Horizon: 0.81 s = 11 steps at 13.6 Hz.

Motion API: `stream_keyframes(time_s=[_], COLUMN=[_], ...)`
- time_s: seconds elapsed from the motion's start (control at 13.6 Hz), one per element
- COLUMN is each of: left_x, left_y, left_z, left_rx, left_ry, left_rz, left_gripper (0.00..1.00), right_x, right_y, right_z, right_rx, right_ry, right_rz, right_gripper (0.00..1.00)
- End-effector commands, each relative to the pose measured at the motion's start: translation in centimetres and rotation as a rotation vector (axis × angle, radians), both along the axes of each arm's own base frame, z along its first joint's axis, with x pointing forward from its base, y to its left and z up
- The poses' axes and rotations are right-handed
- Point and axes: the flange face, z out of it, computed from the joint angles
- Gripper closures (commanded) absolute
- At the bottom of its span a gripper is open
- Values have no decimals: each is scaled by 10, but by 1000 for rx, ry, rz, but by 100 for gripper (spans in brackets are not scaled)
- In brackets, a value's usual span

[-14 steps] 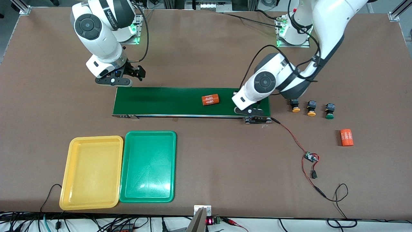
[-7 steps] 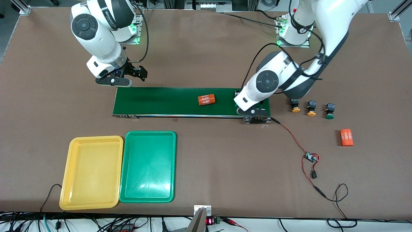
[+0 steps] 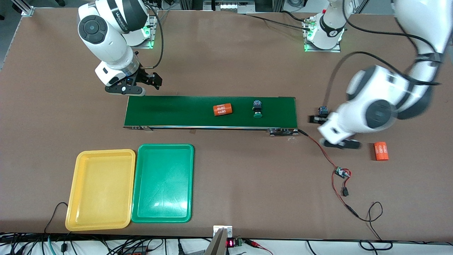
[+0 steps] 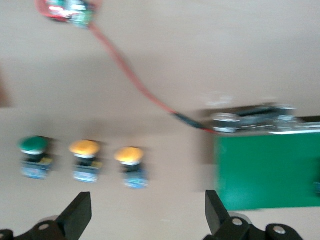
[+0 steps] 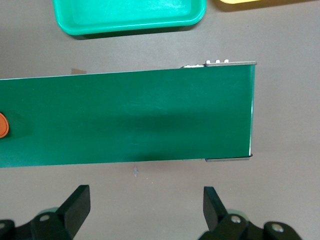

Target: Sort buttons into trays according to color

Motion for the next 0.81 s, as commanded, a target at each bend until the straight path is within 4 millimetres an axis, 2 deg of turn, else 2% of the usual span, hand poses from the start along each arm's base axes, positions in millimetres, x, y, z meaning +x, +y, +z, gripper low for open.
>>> stream_keyframes(time_s=[0.0,0.07,0.15,0.3,0.37,0.44,0.59,0.74], left_x=[-2,-1,-6,-21,-31,-39,-52,-68], left_y=[58,77,104,128,153,167,187,195], left_z=[-31,-42,-57,-86,-103,-114,-129,-143], left_rx=[56,101,133,105,79,63,42,24], left_ry=[32,22,20,-20,-55,-86,-99,-79], left_rz=[-85,-105,-107,-139,-148,-172,-179,-165], left_gripper=[0,0,0,0,0,0,0,0], right_x=[0,0,1,2,2,2,2,2], right_y=[1,0,-1,-1,-1,-1,-1,0], right_z=[6,7,6,6,6,6,5,5], right_rx=[4,3,0,-2,-2,-1,-3,-2], right_ry=[22,25,25,21,21,21,20,21], right_rz=[-16,-17,-16,-12,-9,-6,-4,-6], right_gripper=[0,0,0,0,0,0,0,0])
